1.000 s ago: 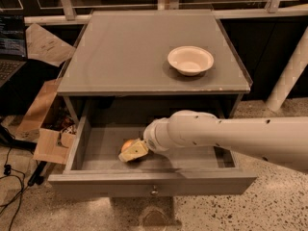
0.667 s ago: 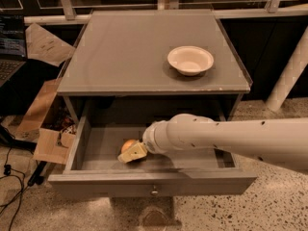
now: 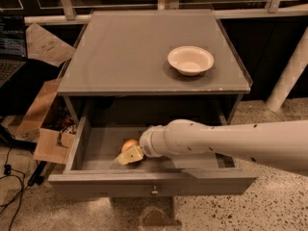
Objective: Pick orange from top drawer and place on counter
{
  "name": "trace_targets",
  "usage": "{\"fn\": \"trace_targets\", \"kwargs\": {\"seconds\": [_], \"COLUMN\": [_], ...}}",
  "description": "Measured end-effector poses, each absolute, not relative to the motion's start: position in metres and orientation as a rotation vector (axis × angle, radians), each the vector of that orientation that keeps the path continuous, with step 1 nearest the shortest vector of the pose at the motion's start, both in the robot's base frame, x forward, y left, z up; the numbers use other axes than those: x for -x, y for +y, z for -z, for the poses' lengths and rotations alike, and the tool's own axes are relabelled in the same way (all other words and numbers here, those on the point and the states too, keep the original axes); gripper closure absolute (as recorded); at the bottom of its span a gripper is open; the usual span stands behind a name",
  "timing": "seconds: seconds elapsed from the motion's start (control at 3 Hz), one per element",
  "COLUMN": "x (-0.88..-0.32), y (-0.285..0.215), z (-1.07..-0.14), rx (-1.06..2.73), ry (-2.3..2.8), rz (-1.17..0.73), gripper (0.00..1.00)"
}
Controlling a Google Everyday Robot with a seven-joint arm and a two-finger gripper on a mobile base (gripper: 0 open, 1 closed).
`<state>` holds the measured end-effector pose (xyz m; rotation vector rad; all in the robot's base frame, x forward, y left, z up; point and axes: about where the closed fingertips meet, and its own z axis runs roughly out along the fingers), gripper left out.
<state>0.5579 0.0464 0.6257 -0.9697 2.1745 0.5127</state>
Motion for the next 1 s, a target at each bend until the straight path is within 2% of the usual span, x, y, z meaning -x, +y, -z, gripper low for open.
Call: {"fn": "trace_targets", "kwargs": {"seconds": [0.33,0.67,1.0], "x": [-0.5567,-0.5565,-0.5565], "y": [0.0517,0.0524,0.0524], "z": [-0.6178,-0.6169,-0.6169], "rx": [0.959,0.958,0.958], "ry": [2.182,2.182,2.182], "rz": [-0.52,-0.521,-0.521], "gripper": [0.0,0.16,0.4]}}
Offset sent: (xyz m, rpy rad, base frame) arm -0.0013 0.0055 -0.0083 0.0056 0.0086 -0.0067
